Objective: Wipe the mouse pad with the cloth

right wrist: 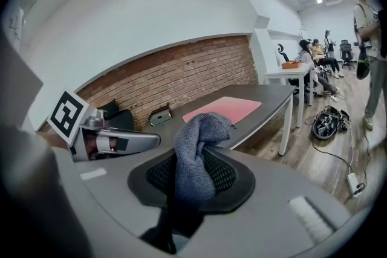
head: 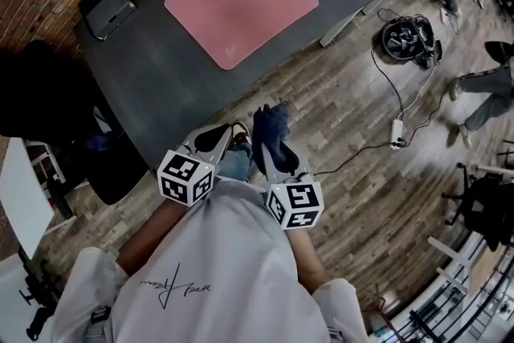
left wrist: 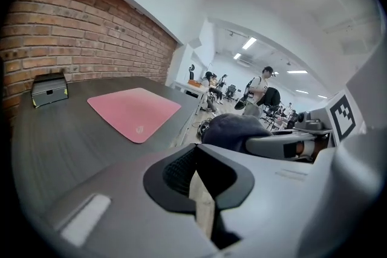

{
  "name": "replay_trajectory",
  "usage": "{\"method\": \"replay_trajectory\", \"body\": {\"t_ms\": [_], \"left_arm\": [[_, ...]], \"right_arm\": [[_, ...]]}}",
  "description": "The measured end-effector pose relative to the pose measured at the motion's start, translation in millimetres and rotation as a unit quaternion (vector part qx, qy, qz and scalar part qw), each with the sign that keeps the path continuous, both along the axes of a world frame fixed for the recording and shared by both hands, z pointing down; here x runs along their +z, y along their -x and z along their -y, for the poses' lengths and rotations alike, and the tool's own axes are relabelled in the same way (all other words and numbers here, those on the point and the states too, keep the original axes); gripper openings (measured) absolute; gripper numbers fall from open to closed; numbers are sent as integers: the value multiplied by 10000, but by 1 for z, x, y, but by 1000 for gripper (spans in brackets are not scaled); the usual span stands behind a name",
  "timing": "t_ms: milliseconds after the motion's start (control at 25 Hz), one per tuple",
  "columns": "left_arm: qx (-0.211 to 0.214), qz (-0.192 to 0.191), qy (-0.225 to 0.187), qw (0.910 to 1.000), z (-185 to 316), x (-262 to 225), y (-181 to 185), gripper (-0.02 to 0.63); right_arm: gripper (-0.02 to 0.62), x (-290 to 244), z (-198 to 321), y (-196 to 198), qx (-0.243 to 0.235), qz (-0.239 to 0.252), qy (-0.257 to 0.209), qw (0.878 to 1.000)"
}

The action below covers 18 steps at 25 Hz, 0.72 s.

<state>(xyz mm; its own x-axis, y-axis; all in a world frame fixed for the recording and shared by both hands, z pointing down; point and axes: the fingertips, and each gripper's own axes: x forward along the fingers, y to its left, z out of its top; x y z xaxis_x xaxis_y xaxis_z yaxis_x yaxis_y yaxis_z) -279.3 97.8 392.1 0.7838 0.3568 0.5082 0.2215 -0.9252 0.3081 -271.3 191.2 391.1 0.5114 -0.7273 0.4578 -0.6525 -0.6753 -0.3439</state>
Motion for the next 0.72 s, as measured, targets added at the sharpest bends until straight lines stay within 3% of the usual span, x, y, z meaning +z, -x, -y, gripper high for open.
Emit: {"method": "replay_trajectory", "body": {"t_ms": [440,560,720], "left_arm": [[-198,-46,238,9995,44,-3,-89,14],[-279,-99,310,9991,56,-2,-108,13],[-425,-84,304,9986,66,2,-121,12]], "right_arm": [[92,-4,49,-85,-387,-342,694,9963],[92,-7,59,-102,-388,-686,1018,9917],[92,-4,69,-114,-514,-651,1086,9906]]}}
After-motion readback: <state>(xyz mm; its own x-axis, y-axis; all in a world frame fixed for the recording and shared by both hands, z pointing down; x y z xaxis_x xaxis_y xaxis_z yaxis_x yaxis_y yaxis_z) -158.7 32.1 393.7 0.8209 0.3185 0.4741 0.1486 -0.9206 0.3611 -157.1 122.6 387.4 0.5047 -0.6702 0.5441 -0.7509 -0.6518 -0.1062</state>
